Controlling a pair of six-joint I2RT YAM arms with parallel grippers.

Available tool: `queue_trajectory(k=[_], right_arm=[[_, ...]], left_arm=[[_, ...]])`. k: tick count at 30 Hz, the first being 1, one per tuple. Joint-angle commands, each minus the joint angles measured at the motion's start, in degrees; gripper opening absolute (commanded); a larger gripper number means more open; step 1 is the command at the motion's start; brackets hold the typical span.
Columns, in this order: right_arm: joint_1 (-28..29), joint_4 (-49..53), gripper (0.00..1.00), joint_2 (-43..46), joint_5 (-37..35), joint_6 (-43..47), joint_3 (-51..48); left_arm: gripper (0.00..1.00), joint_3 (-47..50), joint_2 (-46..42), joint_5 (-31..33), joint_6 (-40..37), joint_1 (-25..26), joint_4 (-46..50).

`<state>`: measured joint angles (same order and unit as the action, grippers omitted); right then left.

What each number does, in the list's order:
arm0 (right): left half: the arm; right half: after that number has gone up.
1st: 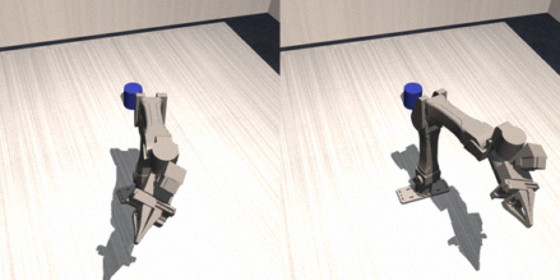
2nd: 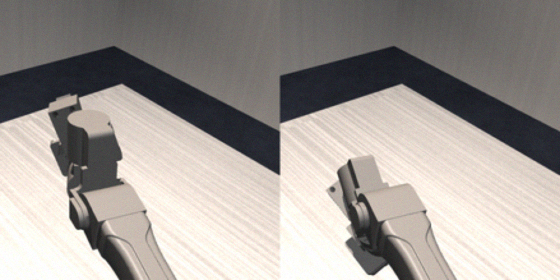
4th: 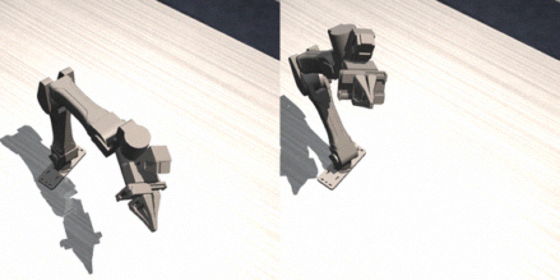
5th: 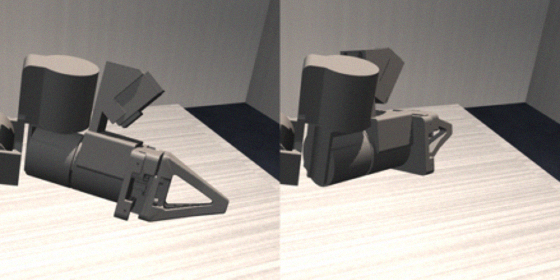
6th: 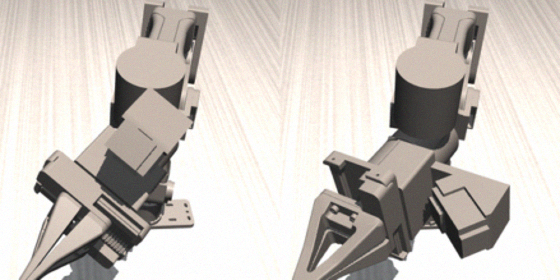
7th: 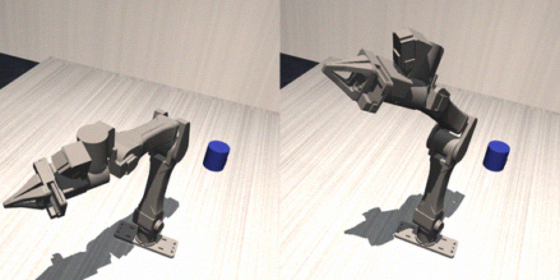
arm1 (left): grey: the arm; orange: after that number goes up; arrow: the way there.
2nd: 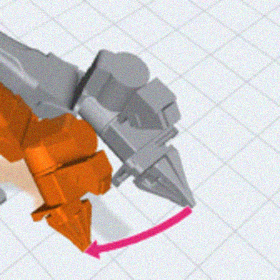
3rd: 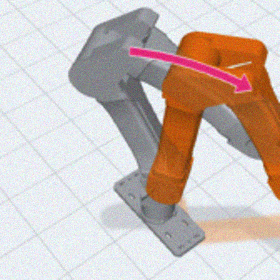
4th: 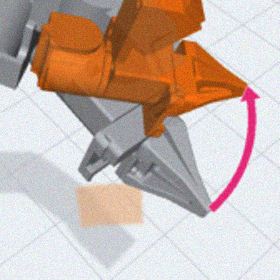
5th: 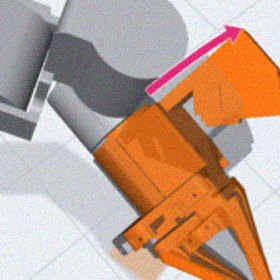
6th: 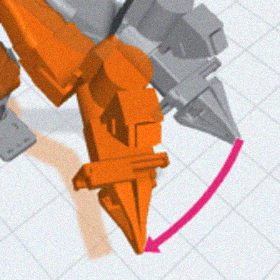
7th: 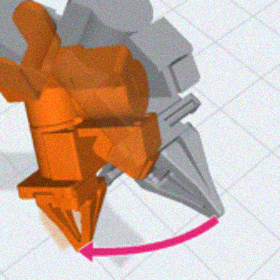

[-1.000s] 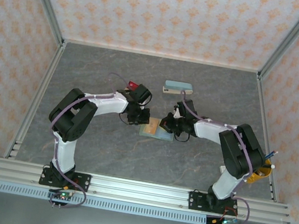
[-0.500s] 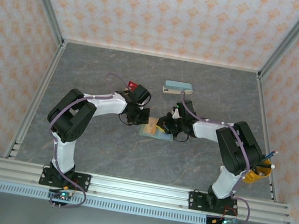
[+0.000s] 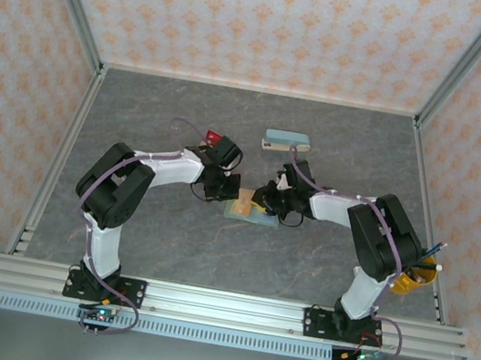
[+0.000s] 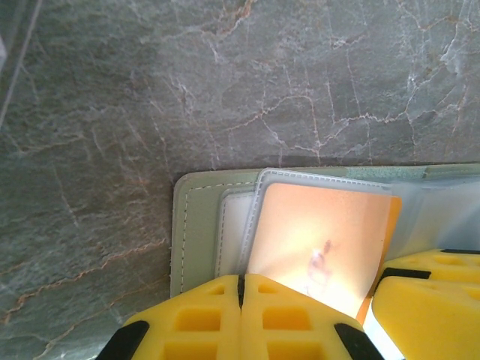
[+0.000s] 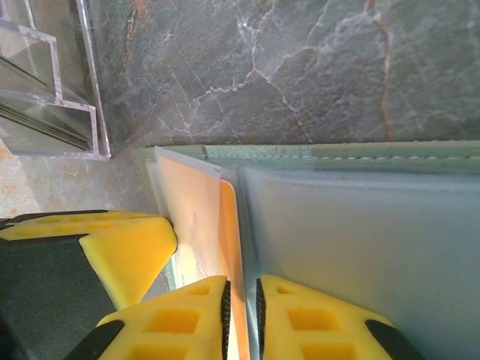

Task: Take the credit cards out of the card holder

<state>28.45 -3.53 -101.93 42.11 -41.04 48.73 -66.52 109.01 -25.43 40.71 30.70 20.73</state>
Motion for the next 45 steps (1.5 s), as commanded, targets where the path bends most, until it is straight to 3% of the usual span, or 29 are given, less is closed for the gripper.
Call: queue_trajectory(k=[1,13,22,38,43,45], right_arm=[[-0.06,-0.08,0.16,-1.99,1.31,1.35,0.86],[-0.06,-9.95,0.11,-3.50,6.66,-0.69,-0.83],[-0.23,-7.97,0.00,-1.21,5.14,1.27,-1.31],[-3.03,-0.67,0.00,3.40,3.94,6.93,-3.09],[-3.02,-2.78,0.00,3.23,6.83,5.28,-3.16],[-2.95,-2.47,0.04,3.01,8.19,4.76,-2.80]], left_arm=[[0.03,3.37,3.91,3.75,0.75,-0.64,5.38],[0.02,6.30,4.92,1.13,1.57,-1.35,3.27],[0.06,6.82,2.89,1.17,1.31,-2.28,3.36],[0.10,5.35,0.78,0.70,-0.37,-2.69,4.38],[0.10,4.82,0.76,-0.14,-0.53,-2.66,4.19],[0.09,4.93,1.22,-0.15,-0.39,-2.68,4.06]])
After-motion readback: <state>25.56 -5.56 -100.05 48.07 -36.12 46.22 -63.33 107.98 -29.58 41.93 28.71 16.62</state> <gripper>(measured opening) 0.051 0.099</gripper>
